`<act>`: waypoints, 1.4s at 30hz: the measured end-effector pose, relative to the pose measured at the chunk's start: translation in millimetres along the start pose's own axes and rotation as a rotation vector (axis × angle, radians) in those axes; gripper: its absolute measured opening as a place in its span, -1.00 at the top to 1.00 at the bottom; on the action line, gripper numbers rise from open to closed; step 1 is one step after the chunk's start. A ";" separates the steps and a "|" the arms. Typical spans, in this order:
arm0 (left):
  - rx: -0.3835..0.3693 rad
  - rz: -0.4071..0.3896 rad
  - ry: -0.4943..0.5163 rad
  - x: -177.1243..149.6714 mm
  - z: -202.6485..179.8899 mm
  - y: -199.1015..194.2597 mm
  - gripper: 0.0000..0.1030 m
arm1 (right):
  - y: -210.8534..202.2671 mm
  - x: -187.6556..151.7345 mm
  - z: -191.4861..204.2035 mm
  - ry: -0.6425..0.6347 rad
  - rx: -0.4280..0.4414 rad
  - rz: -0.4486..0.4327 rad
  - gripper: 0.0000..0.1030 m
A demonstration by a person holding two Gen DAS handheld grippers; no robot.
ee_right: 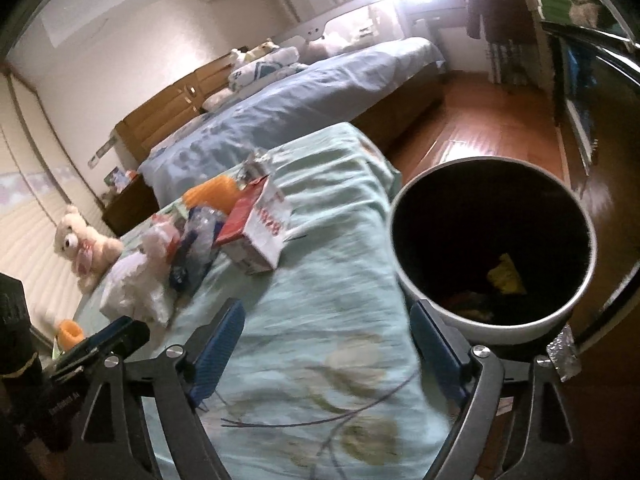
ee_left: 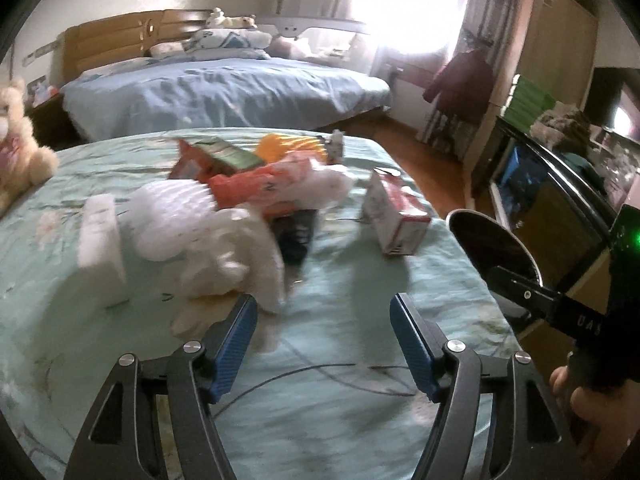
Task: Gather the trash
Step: 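Grasp the crumpled white tissue with the left tool while the right grasps the red carton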
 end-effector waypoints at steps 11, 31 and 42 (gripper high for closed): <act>0.055 0.014 -0.063 -4.1 24.6 -6.8 -0.39 | 22.9 -5.1 31.7 -0.071 0.025 0.039 -0.68; 0.095 0.092 -0.110 20.5 42.1 39.8 -0.35 | 85.0 24.1 54.4 -0.132 0.043 0.090 -0.51; 0.039 0.093 -0.042 19.6 30.5 44.6 0.61 | 75.6 24.5 48.9 -0.122 0.035 0.067 0.38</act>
Point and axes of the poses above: each gripper's, at about its wrist camera, not at the fingertips, and y roughly the way its jaws point, z to its left, x to its top, the point moved 9 cm from there along y, roughly the way its jaws point, and after that the axes turned 1 degree about x, right-handed, at the moved point
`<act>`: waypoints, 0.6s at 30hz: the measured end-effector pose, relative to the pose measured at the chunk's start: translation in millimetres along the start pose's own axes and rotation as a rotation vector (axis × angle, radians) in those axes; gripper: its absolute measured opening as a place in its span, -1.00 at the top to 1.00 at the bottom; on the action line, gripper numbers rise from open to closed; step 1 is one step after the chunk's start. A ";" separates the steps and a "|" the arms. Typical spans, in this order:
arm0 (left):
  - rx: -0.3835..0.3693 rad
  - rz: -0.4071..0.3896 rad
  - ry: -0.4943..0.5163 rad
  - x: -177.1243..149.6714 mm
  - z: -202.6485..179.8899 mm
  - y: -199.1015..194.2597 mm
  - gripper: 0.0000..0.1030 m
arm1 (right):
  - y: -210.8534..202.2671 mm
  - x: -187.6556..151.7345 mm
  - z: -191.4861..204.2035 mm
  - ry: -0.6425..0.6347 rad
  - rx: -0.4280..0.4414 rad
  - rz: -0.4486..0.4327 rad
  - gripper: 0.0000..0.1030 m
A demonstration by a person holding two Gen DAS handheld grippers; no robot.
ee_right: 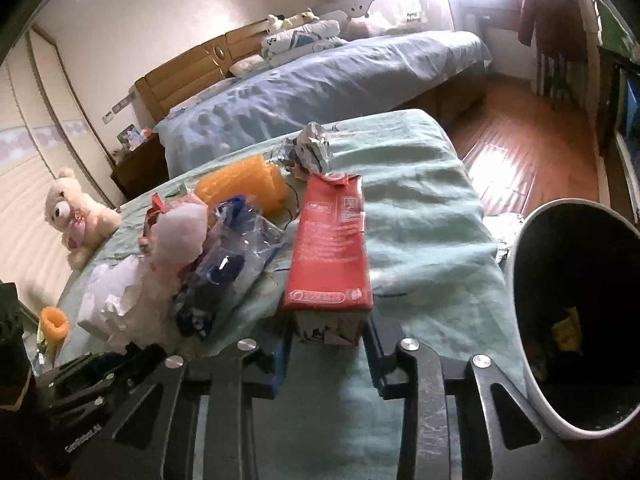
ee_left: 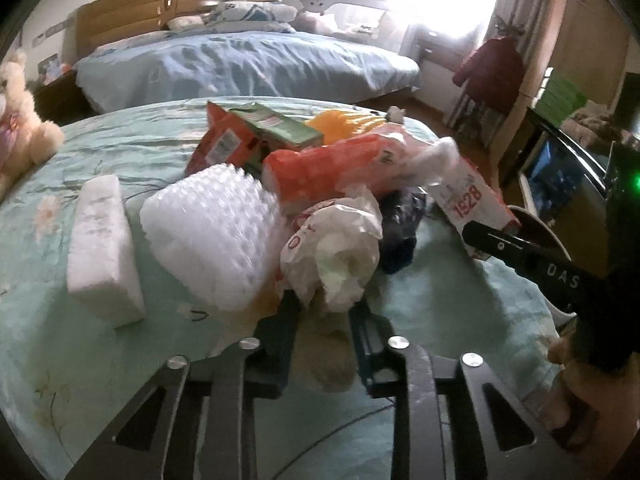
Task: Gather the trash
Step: 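Grasp the crumpled white tissue with the left tool while the right grasps the red carton, then move tissue and carton over the bin and open both tools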
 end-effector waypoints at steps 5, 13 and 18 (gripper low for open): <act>-0.030 -0.015 0.015 -7.6 -3.7 -8.7 0.67 | -20.7 -9.4 -4.4 0.012 0.018 -0.021 0.38; -0.101 -0.038 0.060 -14.1 -21.6 -28.5 0.69 | -54.0 -22.0 -13.1 0.033 0.025 -0.057 0.38; -0.138 -0.034 0.090 -16.8 -39.6 -32.6 0.69 | -67.5 -28.1 -22.3 0.046 0.008 -0.069 0.38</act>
Point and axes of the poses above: each gripper's, at about its wrist camera, not at the fingertips, and y roughly the way its jaws point, z to its left, x to its top, the point moved 9 cm from there along y, roughly the way its jaws point, and after that the axes turned 1 degree about x, right-handed, at the moved point
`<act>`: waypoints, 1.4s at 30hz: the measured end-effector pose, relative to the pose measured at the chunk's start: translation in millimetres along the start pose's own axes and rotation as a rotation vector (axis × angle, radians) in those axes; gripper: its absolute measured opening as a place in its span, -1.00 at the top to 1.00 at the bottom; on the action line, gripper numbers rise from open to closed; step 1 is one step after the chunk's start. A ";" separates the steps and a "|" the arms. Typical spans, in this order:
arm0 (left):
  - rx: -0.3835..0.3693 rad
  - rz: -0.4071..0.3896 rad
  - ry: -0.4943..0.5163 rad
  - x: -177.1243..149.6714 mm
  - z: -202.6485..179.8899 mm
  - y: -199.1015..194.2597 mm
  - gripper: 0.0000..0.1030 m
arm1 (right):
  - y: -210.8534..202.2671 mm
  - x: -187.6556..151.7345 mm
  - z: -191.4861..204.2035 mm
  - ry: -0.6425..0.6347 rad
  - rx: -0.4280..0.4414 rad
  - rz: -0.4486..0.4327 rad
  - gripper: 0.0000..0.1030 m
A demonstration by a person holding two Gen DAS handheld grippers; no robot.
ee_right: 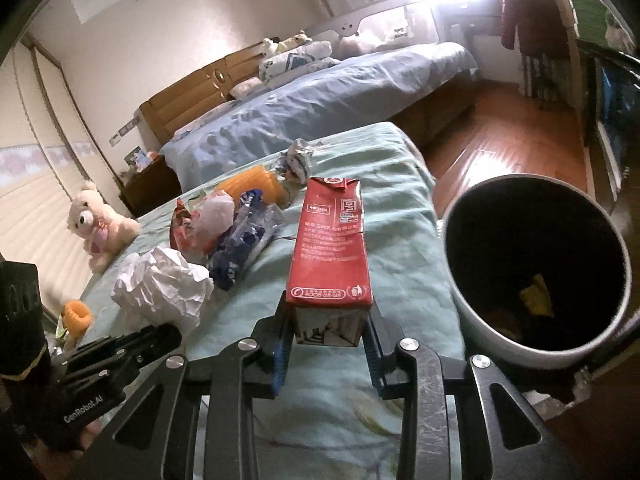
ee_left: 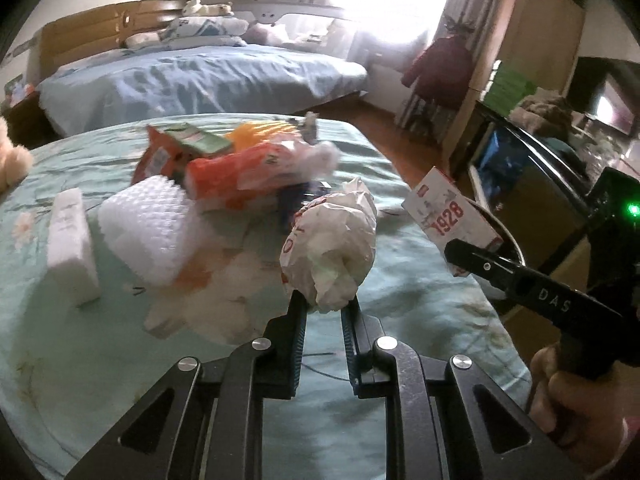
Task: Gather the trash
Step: 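Move tissue and carton over the bin and open both tools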
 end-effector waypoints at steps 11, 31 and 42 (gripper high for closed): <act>-0.042 0.027 0.084 5.6 -36.7 18.1 0.68 | -21.0 -4.1 -32.3 0.042 -0.049 -0.023 0.38; -0.110 0.069 0.173 35.6 -88.5 72.0 0.68 | -44.8 -0.1 -104.0 0.130 -0.154 -0.052 0.38; -0.116 0.086 0.224 45.7 -120.4 100.5 0.68 | -50.2 6.5 -136.4 0.162 -0.190 -0.057 0.38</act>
Point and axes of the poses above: each gripper's, at about its wrist camera, not at the fingertips, and y roughly the way its jaws point, z to its left, x to its top, the point moved 9 cm from there along y, roughly the way its jaws point, and after that the axes turned 1 degree about x, right-handed, at the moved point
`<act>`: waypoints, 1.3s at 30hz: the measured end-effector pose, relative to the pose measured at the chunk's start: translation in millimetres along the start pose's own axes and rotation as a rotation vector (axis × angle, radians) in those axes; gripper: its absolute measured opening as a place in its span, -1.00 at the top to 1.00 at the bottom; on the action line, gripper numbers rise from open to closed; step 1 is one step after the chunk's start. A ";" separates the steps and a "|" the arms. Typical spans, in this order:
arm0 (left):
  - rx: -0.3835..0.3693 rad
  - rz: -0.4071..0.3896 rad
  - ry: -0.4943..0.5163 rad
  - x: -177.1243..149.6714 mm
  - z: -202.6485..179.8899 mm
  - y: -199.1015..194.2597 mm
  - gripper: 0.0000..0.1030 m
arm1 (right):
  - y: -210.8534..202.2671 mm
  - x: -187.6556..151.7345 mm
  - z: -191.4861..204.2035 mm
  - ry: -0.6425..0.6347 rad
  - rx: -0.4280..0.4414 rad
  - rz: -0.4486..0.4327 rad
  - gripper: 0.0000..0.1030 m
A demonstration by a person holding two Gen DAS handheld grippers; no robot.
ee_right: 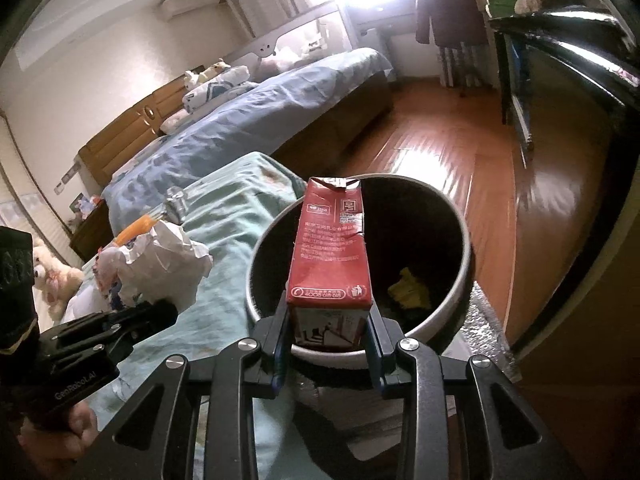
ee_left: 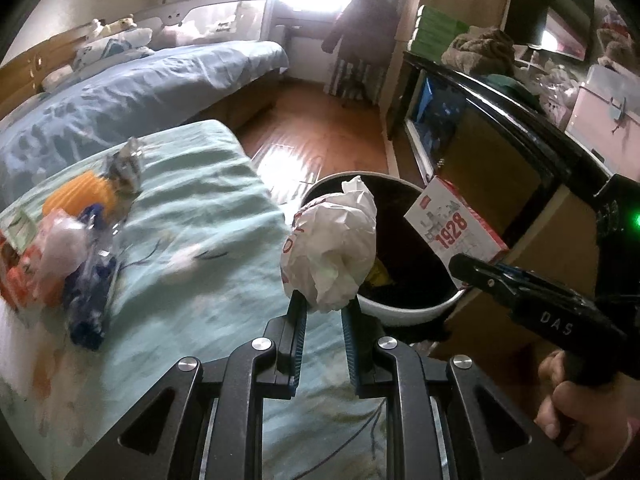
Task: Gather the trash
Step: 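Move tissue and carton over the bin and open both tools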
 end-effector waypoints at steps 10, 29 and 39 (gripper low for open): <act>0.001 0.015 0.032 19.4 -15.6 26.8 0.67 | 7.1 9.1 -15.7 0.003 -0.020 0.005 0.38; -0.003 0.038 0.060 36.0 -32.1 53.7 0.56 | 18.8 19.5 -32.6 0.015 -0.026 0.034 0.37; 0.001 0.007 0.030 31.2 -23.6 42.2 0.06 | 9.2 22.6 -35.1 0.052 -0.022 0.011 0.14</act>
Point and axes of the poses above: each gripper's, at about its wrist camera, not at the fingertips, and y roughly the way its jaws point, z to its left, x to its top, the point moved 9 cm from there along y, roughly the way its jaws point, and after that the axes turned 1 degree about x, right-handed, at the moved point
